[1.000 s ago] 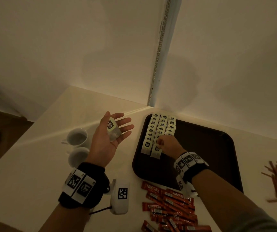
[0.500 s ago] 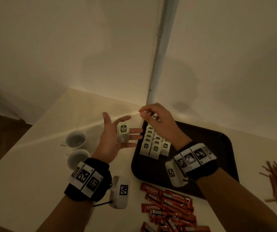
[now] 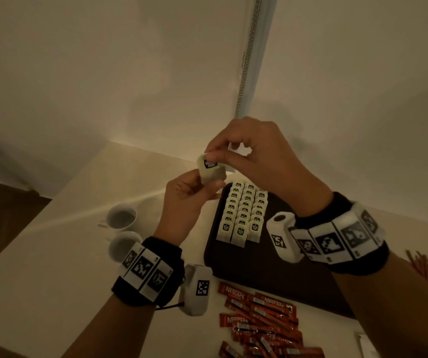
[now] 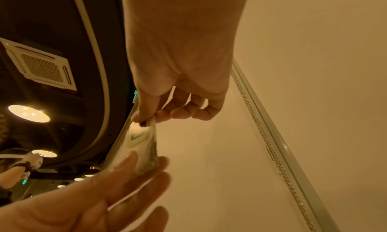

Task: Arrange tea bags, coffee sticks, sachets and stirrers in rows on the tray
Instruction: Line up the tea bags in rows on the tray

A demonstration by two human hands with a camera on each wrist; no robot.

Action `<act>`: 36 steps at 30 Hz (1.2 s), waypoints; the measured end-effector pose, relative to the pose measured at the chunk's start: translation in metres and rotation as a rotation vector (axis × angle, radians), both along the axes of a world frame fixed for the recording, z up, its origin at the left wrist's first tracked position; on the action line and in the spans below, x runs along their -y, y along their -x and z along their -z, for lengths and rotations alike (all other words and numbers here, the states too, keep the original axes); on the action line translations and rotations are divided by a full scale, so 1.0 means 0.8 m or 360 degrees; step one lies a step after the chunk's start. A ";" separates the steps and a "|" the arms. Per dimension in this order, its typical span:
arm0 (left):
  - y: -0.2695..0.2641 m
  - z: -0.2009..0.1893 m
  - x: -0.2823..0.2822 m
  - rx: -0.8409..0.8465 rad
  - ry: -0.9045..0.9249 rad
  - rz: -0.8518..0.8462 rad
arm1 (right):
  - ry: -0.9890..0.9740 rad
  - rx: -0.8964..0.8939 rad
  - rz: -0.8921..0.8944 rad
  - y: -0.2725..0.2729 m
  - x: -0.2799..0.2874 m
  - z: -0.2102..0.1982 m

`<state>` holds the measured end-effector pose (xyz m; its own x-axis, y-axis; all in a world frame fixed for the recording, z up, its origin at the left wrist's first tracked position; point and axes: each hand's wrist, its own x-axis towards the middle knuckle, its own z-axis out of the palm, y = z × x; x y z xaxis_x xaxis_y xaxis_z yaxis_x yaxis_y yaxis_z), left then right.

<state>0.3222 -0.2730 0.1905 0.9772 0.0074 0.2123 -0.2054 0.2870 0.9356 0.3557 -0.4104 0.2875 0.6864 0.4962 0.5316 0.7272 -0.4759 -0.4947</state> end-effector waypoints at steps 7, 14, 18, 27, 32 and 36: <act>0.006 -0.012 0.012 0.0014 0.0110 0.0241 | 0.0052 -0.0088 0.0120 0.010 -0.007 -0.026; 0.014 -0.006 0.014 -0.0135 0.0357 0.0390 | 0.0275 -0.0077 0.0306 0.010 -0.010 -0.031; 0.016 -0.002 0.015 -0.0203 0.0401 0.0430 | 0.0351 -0.0189 0.0323 0.007 -0.007 -0.031; 0.008 -0.019 0.011 -0.0225 0.0474 0.0234 | 0.0288 -0.0381 0.0120 0.005 0.008 -0.013; 0.003 -0.023 0.012 -0.0078 0.0233 0.0141 | 0.0091 -0.0421 0.0103 0.006 0.019 -0.003; 0.003 -0.021 0.014 -0.0069 0.0219 0.0090 | 0.0020 -0.0501 0.0101 0.006 0.022 0.002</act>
